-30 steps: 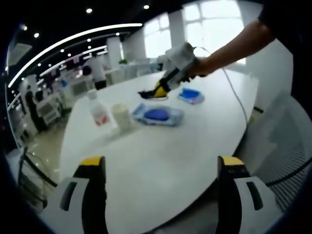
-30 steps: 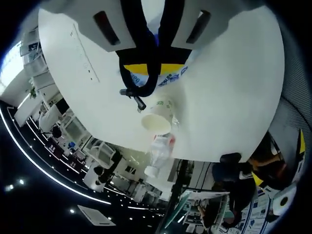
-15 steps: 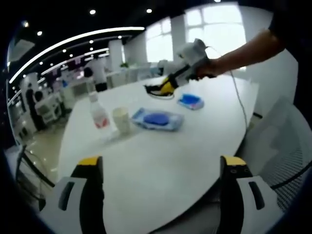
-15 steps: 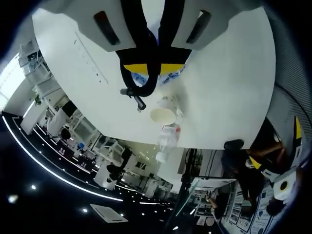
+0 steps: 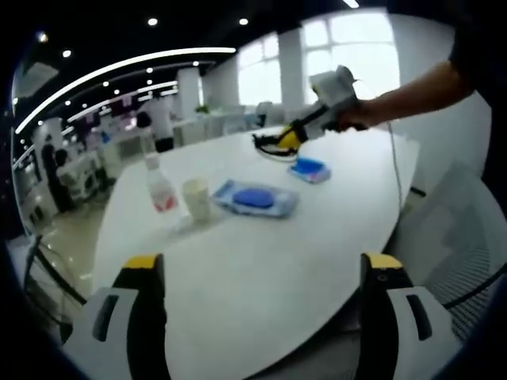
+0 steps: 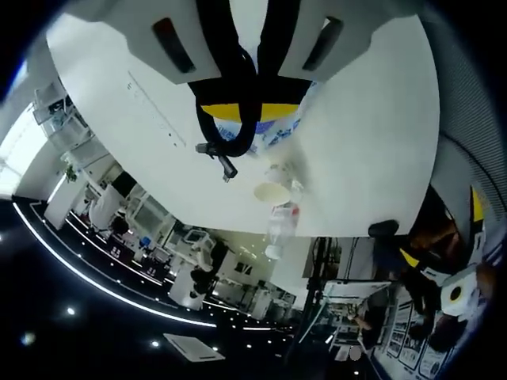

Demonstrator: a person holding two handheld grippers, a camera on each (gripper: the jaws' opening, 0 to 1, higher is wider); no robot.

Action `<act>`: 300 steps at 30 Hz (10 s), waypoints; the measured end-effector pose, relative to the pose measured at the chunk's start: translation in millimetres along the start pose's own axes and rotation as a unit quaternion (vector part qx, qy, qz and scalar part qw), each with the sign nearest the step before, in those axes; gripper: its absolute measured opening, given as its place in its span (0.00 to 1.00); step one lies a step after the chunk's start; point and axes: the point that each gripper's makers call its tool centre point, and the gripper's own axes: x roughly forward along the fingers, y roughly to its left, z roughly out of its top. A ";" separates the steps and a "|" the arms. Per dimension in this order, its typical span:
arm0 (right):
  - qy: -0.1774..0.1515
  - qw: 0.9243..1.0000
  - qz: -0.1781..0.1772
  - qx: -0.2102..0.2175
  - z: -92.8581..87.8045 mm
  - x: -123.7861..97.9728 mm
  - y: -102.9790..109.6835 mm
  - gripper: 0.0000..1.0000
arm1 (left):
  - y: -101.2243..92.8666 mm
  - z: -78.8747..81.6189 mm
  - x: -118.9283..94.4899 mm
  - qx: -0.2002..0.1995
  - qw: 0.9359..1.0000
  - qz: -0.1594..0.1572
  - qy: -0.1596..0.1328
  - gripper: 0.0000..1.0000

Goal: Arrange the tabletop items into an orderly group along one side of the table until the central work area is clear of visible clutter.

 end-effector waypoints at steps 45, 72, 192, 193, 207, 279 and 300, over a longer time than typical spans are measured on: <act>0.082 0.995 -0.028 0.059 -102.3 -53.5 25.8 0.04 | -3.9 -10.6 3.0 0.012 0.999 -0.018 0.026 0.98; 0.147 0.985 -0.001 0.088 -166.2 -48.3 61.5 0.04 | -5.0 -15.0 4.0 0.015 0.999 -0.018 0.037 0.97; 0.081 0.793 -0.121 0.592 -135.5 27.3 17.7 0.01 | 7.3 -11.6 1.0 0.003 0.999 0.014 0.030 0.96; 0.087 0.801 -0.117 0.581 -135.2 27.6 14.4 0.01 | 7.5 -11.6 1.0 0.003 0.999 0.014 0.030 0.96; 0.159 0.857 -0.067 0.486 -141.0 28.0 -3.6 0.00 | 9.9 -12.1 0.4 0.001 0.999 0.020 0.032 0.96; 0.167 0.918 -0.101 0.344 -114.2 11.2 -38.6 0.44 | 8.1 -13.6 1.3 0.008 0.999 0.017 0.037 0.97; 0.177 0.923 -0.112 0.323 -134.9 -8.7 -68.7 0.67 | 8.6 -12.0 -0.2 -0.002 0.999 0.018 0.031 0.99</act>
